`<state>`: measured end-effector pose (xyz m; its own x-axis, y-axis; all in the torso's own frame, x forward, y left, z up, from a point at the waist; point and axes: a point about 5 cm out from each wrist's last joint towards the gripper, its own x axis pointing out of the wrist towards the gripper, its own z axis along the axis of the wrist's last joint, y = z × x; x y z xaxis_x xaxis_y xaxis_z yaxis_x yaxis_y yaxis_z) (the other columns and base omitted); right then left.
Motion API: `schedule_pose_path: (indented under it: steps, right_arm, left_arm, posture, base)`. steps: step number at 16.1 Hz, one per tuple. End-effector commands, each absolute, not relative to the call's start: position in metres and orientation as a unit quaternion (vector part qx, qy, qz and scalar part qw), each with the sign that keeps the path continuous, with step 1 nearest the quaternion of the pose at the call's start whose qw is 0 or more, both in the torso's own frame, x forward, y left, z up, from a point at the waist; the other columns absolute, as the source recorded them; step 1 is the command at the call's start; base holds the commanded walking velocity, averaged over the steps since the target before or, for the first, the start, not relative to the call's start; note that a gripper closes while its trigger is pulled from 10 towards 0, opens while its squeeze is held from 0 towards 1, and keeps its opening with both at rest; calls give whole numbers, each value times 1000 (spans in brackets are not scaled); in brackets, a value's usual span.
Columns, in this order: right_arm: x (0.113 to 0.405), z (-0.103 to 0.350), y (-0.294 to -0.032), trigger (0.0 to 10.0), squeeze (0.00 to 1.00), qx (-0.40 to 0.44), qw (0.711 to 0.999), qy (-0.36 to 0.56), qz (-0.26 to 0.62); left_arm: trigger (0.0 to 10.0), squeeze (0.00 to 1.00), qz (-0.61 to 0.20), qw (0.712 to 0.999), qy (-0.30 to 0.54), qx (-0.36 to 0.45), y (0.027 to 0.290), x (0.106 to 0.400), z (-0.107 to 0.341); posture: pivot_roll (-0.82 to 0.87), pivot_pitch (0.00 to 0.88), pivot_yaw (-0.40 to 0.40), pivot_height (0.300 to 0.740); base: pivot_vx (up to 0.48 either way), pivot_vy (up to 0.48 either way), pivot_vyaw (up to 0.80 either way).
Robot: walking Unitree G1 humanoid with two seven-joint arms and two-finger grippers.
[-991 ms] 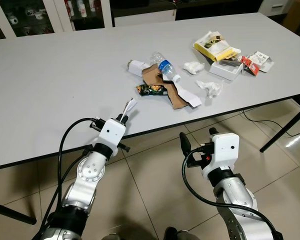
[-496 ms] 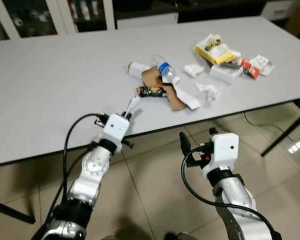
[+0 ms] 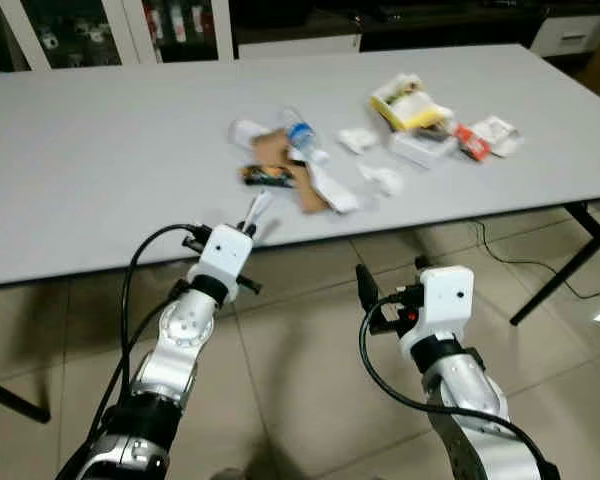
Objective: Picking trash to rubbish bin
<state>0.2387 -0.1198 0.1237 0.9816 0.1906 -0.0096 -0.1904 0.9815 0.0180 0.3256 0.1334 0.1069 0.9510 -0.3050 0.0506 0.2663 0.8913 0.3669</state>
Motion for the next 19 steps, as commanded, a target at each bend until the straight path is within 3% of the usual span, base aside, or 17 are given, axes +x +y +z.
schedule_pose_path:
  steps: [1,3,7,11,14,17,19]
  right_arm:
    - [238,122,-127,10000,0,0,997,9,82]
    - [237,120,-127,10000,0,-1,997,12,82]
    - [237,119,-130,10000,0,-5,997,13,80]
    - [236,113,-134,10000,0,-7,997,23,75]
    - [236,101,-150,10000,0,-10,998,44,48]
    - [237,91,-163,10000,0,-13,998,58,23]
    - [238,88,-172,10000,0,-13,998,55,-1]
  left_arm:
    - [0,0,-160,969,-59,180,122,327,109]
    - [118,0,-157,970,-47,182,122,328,105]
    - [1333,0,-151,971,-28,183,121,330,98]
    - [3843,0,-144,974,3,176,118,333,87]
    - [4784,0,-139,977,75,144,120,334,67]
    - [4078,0,-140,974,113,134,121,334,55]
    - [4157,0,-148,964,174,134,119,330,39]
  posture:
    - [117,90,7,740]
    - [117,90,7,740]
    - [106,89,2,740]
    - [98,84,-2,740]
    - [95,83,-4,740]
    - [85,82,3,740]
    - [72,78,2,740]
  base:
    - [0,-442,0]
    - [0,-414,0]
    - [0,-254,0]
    - [0,0,0]
    - [0,0,0]
    - [0,0,0]
    - [0,0,0]
